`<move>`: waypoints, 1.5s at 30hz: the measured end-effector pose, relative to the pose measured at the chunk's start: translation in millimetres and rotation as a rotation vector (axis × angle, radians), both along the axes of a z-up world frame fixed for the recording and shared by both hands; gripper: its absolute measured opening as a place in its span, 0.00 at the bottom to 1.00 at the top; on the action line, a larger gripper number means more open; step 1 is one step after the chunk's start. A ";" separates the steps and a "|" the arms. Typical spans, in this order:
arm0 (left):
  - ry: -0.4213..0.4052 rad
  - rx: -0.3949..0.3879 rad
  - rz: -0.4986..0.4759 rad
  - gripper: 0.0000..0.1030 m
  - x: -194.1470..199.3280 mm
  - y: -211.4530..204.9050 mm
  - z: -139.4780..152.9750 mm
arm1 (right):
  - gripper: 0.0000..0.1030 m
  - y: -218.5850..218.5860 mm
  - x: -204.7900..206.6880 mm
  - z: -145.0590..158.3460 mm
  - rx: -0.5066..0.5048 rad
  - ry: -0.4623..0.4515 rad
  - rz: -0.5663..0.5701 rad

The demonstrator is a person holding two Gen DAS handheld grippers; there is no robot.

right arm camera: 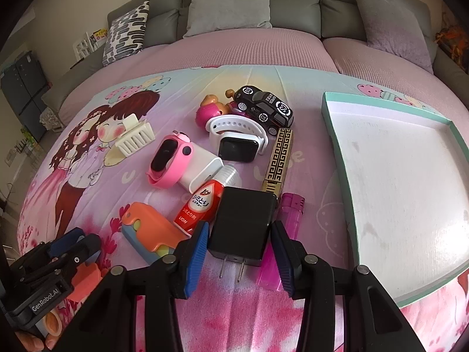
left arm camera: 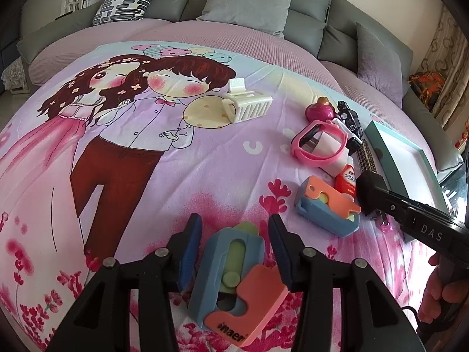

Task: Organize rigid objects
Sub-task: 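Lift the toy knife with the left tool while the right tool lifts the black charger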

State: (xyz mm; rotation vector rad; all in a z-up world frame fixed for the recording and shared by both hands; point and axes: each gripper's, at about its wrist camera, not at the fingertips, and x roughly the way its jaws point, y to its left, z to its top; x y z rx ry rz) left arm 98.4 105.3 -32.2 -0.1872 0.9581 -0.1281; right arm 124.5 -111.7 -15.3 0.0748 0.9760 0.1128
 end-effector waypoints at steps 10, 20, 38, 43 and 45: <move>-0.003 0.088 -0.107 0.66 -22.4 -15.0 6.7 | 0.45 1.3 -8.0 0.5 -0.014 -0.006 0.011; -0.014 0.139 -0.190 0.87 -35.2 -23.7 11.8 | 0.42 -3.9 -13.5 1.5 -0.011 -0.006 0.007; -0.003 0.177 -0.172 0.72 -33.9 -14.6 -9.2 | 0.42 -5.8 -13.7 -1.0 0.004 -0.002 0.002; -0.016 0.152 -0.140 0.71 -29.3 -13.4 -7.4 | 0.42 -8.7 -15.1 0.5 0.025 -0.010 -0.007; -0.027 0.142 -0.128 0.71 -26.6 -12.9 -5.6 | 0.42 -10.4 -16.4 2.7 0.036 -0.024 -0.012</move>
